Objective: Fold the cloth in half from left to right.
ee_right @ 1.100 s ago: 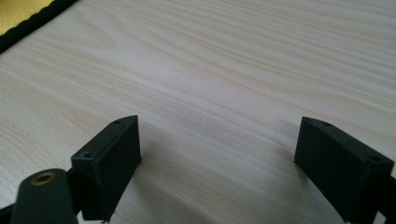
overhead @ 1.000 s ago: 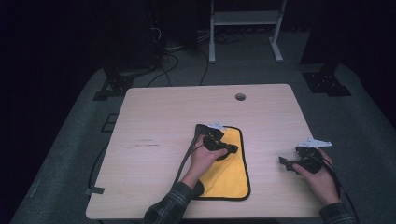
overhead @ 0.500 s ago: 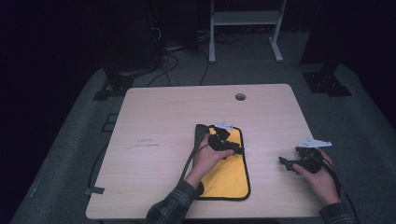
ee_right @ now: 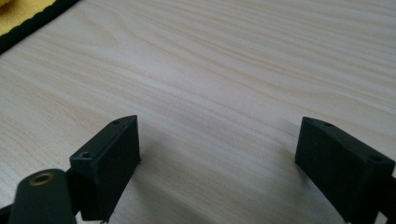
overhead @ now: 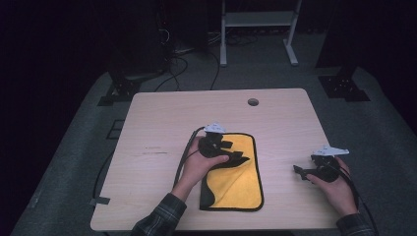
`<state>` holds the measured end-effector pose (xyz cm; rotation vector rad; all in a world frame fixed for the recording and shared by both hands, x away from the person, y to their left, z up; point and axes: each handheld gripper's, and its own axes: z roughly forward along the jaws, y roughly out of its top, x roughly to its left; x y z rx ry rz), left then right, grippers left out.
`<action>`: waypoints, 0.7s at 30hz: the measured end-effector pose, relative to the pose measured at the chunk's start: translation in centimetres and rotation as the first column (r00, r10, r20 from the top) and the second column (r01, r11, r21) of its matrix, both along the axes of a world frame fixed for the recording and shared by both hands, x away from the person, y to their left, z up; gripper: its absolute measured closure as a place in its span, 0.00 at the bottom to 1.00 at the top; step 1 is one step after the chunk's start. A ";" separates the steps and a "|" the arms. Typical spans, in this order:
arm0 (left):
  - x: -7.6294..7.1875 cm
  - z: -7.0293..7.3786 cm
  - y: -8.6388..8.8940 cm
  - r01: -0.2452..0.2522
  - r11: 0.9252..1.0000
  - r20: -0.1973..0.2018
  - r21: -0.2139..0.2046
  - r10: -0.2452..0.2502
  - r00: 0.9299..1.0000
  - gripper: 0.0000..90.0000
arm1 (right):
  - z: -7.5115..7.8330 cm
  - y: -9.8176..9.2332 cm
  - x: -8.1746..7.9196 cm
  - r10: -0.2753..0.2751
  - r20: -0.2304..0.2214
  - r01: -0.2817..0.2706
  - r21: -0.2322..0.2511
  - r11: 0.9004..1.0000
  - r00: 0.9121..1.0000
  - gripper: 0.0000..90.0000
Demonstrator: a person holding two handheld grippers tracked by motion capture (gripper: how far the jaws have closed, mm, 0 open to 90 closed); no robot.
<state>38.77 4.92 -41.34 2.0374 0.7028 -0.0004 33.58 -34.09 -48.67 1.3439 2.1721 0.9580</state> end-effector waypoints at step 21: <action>-2.4 -2.2 8.9 -0.165 0.982 0.082 0.092 0.158 0.984 0.21 | 0.0 0.1 0.0 -0.017 -0.003 0.017 0.002 1.000 1.000 0.14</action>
